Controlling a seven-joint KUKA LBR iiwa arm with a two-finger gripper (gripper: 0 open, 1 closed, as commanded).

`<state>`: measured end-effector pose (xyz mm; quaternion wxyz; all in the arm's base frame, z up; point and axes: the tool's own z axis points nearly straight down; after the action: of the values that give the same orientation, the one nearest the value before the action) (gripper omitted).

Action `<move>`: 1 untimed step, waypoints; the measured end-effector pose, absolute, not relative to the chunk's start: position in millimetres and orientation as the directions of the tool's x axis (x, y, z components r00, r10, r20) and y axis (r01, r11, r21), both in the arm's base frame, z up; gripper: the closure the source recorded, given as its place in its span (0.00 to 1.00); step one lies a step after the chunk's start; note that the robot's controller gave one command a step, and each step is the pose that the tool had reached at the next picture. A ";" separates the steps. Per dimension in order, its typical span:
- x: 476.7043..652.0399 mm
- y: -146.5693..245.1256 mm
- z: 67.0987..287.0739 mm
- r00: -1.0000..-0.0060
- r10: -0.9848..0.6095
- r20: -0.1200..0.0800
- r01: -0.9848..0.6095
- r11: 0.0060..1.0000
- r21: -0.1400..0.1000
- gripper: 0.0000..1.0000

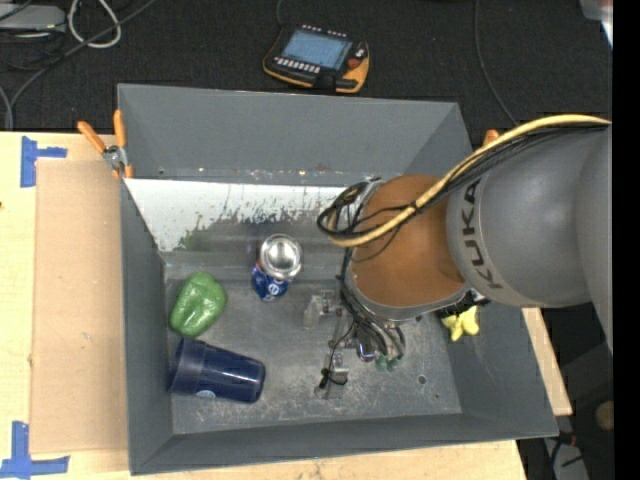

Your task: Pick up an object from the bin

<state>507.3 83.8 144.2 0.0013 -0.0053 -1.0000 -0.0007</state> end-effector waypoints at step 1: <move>507.3 83.9 144.2 -1.000 0.011 0.003 0.011 1.000 0.001 0.00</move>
Offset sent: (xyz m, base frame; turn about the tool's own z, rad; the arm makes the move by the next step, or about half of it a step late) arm -0.0136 0.0622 -0.0605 -0.2702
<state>507.3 83.9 144.2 0.0012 -0.0053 -1.0000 -0.0007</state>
